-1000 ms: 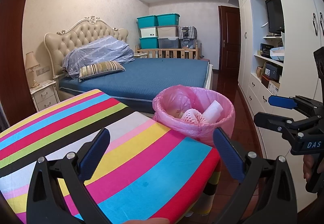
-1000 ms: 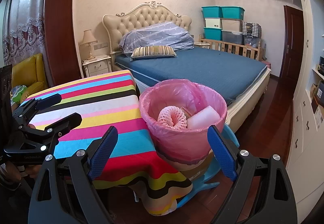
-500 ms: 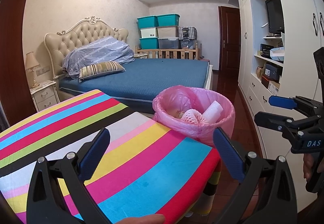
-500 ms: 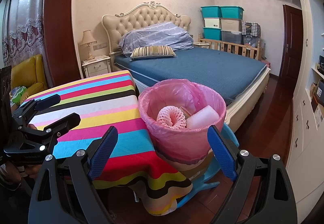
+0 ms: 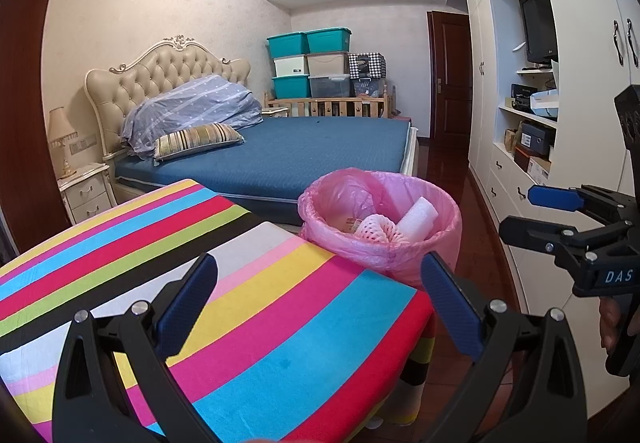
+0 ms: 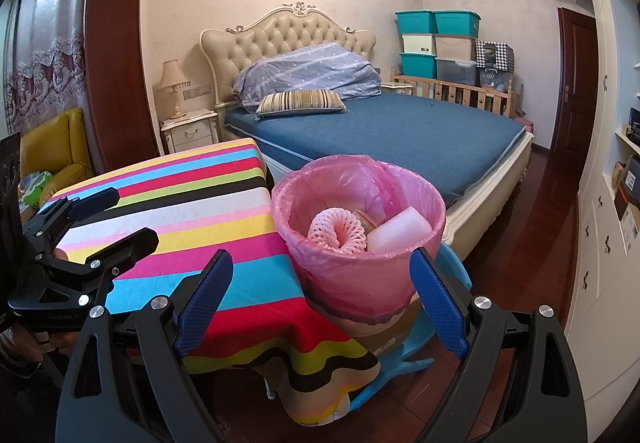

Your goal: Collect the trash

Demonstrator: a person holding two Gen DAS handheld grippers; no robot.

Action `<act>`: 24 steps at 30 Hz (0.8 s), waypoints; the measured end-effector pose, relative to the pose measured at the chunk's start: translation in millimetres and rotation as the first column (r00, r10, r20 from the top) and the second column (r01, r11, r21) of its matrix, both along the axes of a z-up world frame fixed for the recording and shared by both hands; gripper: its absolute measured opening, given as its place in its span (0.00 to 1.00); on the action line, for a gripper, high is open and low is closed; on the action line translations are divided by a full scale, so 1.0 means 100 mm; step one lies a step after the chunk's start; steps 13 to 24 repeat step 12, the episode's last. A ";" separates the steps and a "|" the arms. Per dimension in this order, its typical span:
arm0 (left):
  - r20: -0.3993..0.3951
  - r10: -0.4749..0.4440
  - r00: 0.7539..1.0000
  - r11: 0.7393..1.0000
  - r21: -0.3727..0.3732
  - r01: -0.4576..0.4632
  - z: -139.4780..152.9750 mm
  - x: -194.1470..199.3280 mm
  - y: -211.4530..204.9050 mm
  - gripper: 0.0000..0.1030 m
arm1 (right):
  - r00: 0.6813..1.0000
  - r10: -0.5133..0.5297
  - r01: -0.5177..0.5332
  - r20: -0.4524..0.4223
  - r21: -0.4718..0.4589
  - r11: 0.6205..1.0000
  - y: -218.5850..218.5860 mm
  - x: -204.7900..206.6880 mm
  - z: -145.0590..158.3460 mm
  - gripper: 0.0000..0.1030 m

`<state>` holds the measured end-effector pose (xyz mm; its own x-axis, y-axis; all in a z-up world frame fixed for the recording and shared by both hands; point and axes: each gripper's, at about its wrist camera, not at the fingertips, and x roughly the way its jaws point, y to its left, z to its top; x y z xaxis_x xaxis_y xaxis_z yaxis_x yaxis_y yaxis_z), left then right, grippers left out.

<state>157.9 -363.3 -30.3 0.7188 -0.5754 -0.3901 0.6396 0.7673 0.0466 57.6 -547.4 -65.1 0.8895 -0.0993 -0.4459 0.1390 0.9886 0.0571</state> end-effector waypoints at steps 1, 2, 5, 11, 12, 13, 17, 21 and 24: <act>-0.003 -0.002 1.000 1.000 0.000 0.002 0.00 0.00 0.01 0.96 | 1.000 0.000 0.000 -0.001 0.000 1.000 0.00 0.00 0.00 0.82; -0.004 -0.004 1.000 1.000 0.000 0.004 -0.01 0.00 0.00 0.96 | 1.000 -0.002 0.002 -0.002 -0.001 1.000 0.01 0.00 0.00 0.82; -0.008 -0.005 1.000 1.000 -0.003 0.005 -0.01 0.02 0.02 0.96 | 1.000 -0.005 0.005 -0.003 0.002 1.000 0.02 0.01 -0.02 0.82; -0.007 0.010 1.000 1.000 -0.005 -0.010 -0.01 0.05 0.08 0.96 | 1.000 -0.009 0.009 -0.004 0.008 1.000 0.07 0.00 -0.04 0.82; -0.003 0.014 1.000 1.000 -0.004 -0.014 0.00 0.06 0.10 0.96 | 1.000 -0.009 0.009 -0.004 0.011 1.000 0.08 0.01 -0.03 0.82; -0.003 0.014 1.000 1.000 -0.004 -0.014 0.00 0.06 0.10 0.96 | 1.000 -0.009 0.009 -0.004 0.011 1.000 0.08 0.01 -0.03 0.82; -0.003 0.014 1.000 1.000 -0.004 -0.014 0.00 0.06 0.10 0.96 | 1.000 -0.009 0.009 -0.004 0.011 1.000 0.08 0.01 -0.03 0.82; -0.003 0.014 1.000 1.000 -0.004 -0.014 0.00 0.06 0.10 0.96 | 1.000 -0.009 0.009 -0.004 0.011 1.000 0.08 0.01 -0.03 0.82; -0.003 0.014 1.000 1.000 -0.004 -0.014 0.00 0.06 0.10 0.96 | 1.000 -0.009 0.009 -0.004 0.011 1.000 0.08 0.01 -0.03 0.82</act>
